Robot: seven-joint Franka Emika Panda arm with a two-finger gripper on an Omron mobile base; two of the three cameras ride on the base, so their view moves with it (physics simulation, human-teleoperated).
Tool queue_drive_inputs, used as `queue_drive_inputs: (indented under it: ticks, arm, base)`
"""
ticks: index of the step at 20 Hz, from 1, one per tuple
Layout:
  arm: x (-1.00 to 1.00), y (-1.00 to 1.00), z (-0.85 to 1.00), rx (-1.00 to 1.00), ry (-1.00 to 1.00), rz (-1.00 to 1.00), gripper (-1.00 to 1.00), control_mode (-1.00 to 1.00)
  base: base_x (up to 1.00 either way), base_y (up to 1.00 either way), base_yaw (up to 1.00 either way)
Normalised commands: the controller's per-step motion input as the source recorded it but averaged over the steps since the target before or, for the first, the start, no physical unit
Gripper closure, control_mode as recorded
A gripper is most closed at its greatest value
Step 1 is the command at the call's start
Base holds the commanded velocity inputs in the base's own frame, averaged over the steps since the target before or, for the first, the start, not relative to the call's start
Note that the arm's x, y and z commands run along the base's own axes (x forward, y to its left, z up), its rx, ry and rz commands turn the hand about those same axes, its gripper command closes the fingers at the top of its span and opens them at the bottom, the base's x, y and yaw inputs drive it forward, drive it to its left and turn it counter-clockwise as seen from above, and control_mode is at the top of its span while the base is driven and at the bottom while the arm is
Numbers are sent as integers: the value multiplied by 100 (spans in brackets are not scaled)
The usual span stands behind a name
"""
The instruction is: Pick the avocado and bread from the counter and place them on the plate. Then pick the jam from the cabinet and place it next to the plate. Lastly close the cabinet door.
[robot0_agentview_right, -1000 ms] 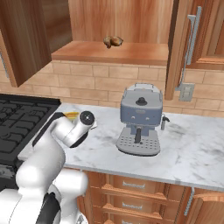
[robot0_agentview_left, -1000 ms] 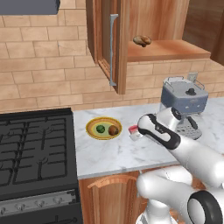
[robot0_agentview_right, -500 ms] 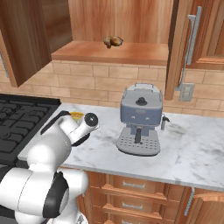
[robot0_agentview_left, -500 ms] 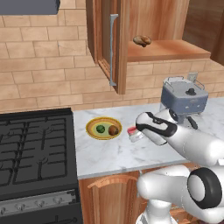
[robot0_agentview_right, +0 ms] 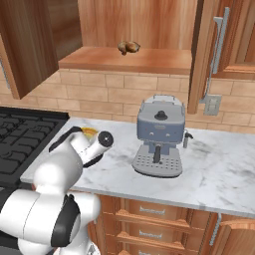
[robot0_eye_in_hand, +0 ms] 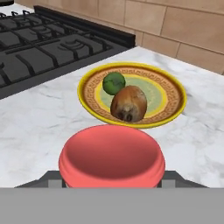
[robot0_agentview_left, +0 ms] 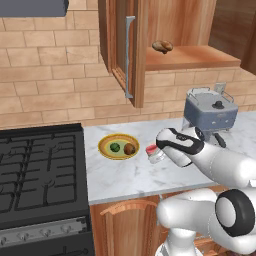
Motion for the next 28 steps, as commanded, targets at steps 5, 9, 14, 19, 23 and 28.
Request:
queue_drive_inputs:
  ticks: [5,9,14,19,23,28]
  arm:
    - [0,9,-12,0,-5,0,100,-100]
    - [2,5,-14,0,-2,0,100,-100]
    - [8,0,-15,0,-1,0,100,-100]
    - [18,0,-9,0,-2,0,100,-100]
    - [19,0,-9,0,-3,0,100,-100]
    - [8,0,-15,0,-4,0,100,-100]
  base:
    - [0,0,0]
    - [0,0,0]
    - [0,0,0]
    - [0,0,0]
    - [0,0,0]
    - [0,0,0]
